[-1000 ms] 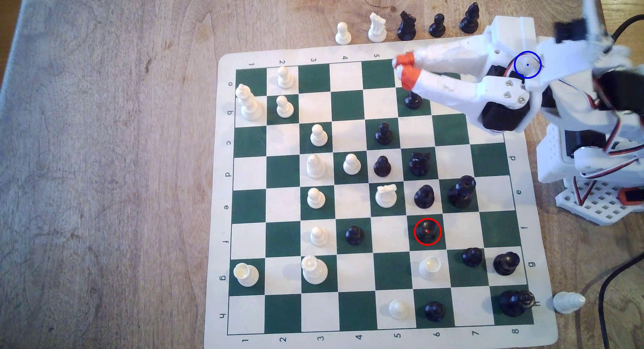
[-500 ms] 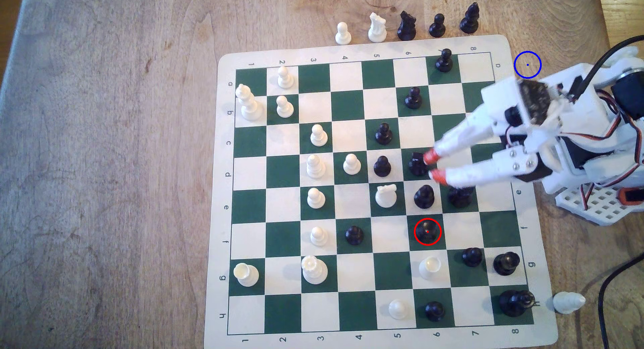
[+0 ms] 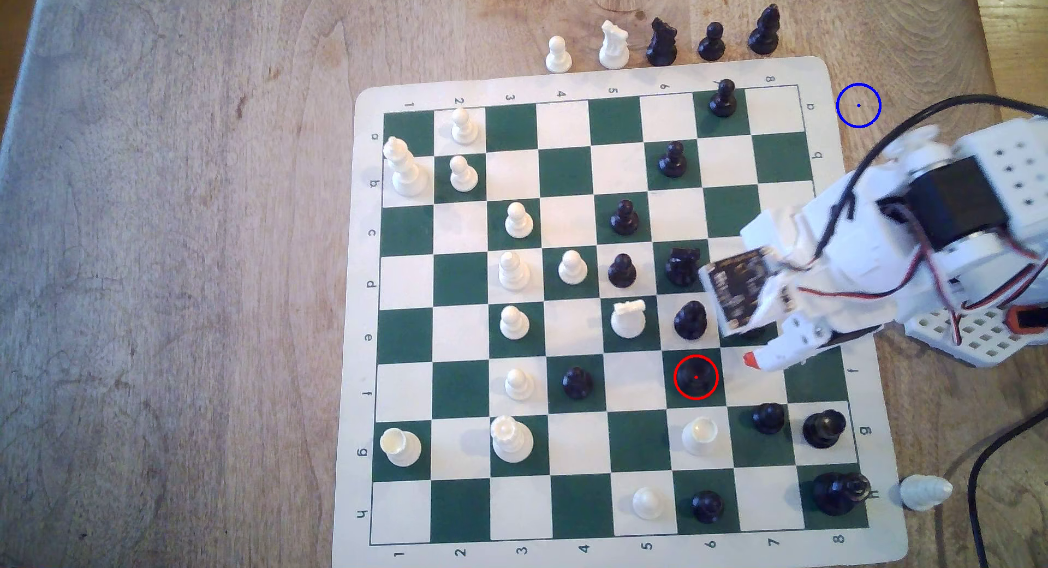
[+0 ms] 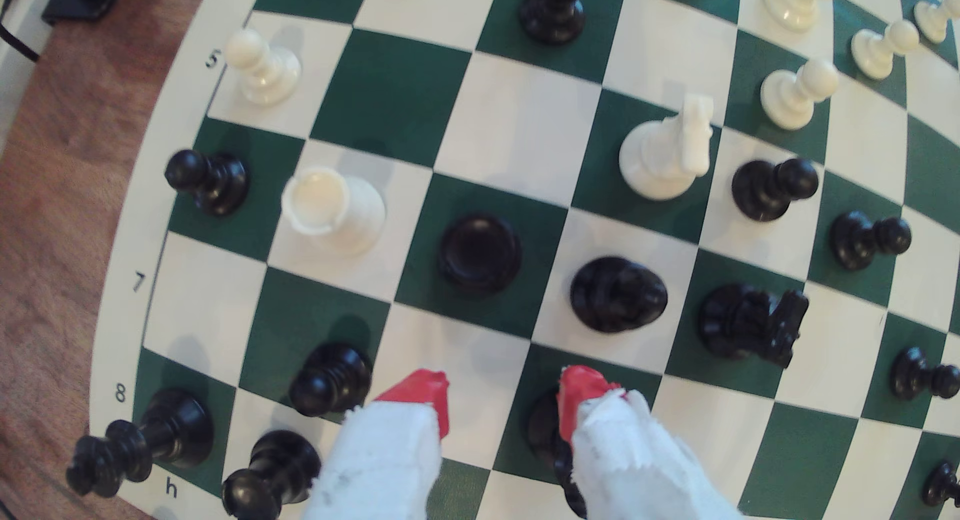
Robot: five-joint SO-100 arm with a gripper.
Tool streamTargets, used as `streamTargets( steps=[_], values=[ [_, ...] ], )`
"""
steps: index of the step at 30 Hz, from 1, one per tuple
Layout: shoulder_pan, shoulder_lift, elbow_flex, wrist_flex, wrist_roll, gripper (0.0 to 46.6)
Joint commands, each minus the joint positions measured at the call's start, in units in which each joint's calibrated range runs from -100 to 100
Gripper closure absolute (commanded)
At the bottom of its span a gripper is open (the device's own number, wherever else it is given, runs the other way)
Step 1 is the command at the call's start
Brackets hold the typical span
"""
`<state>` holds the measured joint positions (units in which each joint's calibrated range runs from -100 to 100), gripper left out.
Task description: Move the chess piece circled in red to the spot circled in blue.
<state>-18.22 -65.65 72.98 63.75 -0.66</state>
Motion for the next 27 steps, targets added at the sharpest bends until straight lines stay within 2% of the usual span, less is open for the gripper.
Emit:
streamTargets(
  steps=[1,16,27],
  values=[
    [-0.99,2.74,-3.98,-2.81,-0.34,34.7],
    [-2.32,17.51,-4.98,-14.11,-0.88,35.6],
    [-1.69,21.0,-6.34,-18.7,-1.07,34.7]
  ],
)
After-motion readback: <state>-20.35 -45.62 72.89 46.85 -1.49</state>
